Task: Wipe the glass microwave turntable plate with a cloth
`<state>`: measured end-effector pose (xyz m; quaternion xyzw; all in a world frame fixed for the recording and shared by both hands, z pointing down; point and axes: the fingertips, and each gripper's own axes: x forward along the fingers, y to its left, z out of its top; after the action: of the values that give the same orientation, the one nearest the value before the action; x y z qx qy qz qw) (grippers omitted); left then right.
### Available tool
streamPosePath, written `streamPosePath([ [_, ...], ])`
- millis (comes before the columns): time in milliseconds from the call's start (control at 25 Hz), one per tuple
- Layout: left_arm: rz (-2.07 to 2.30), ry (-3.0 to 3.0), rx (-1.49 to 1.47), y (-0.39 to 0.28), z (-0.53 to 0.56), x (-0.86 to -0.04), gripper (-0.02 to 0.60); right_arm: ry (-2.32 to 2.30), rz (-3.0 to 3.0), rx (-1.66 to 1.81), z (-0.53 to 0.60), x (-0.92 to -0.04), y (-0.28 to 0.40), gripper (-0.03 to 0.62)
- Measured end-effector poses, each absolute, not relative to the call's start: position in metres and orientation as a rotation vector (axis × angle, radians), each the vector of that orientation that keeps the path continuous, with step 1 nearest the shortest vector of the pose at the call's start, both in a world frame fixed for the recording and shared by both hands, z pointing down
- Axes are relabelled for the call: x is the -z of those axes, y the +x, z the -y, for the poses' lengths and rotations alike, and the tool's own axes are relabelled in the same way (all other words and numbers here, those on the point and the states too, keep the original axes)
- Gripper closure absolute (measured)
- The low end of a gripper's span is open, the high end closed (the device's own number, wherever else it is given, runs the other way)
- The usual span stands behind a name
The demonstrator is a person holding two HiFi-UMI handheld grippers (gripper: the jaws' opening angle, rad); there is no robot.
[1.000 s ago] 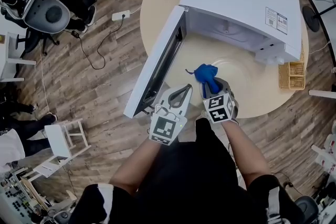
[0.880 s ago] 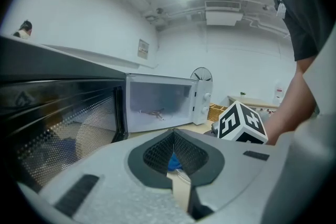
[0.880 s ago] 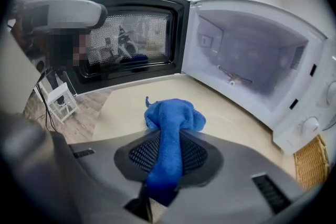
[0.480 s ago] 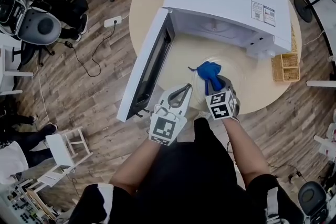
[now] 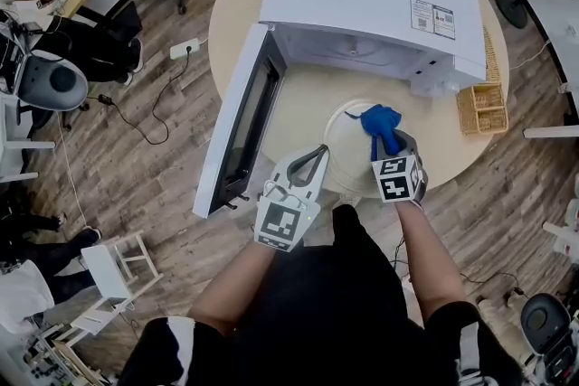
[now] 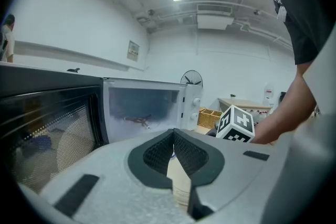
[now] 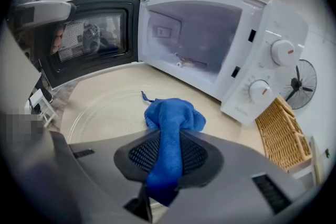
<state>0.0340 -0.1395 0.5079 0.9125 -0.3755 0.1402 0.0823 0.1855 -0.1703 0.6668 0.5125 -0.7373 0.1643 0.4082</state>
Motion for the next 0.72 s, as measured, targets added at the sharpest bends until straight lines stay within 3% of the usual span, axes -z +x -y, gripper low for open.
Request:
streamPosePath([
  [400,1.099,2.735,-0.424,0.041,0.140,-0.508,0.575,1.371,1.753,-0.416,0.162,-0.667,0.242,0.510],
  [720,1.099,2.732,-0.416,0.039,0.139,-0.509,0.575,1.410,1.777,-0.405,0.160,-0.651,0.241,0.510],
])
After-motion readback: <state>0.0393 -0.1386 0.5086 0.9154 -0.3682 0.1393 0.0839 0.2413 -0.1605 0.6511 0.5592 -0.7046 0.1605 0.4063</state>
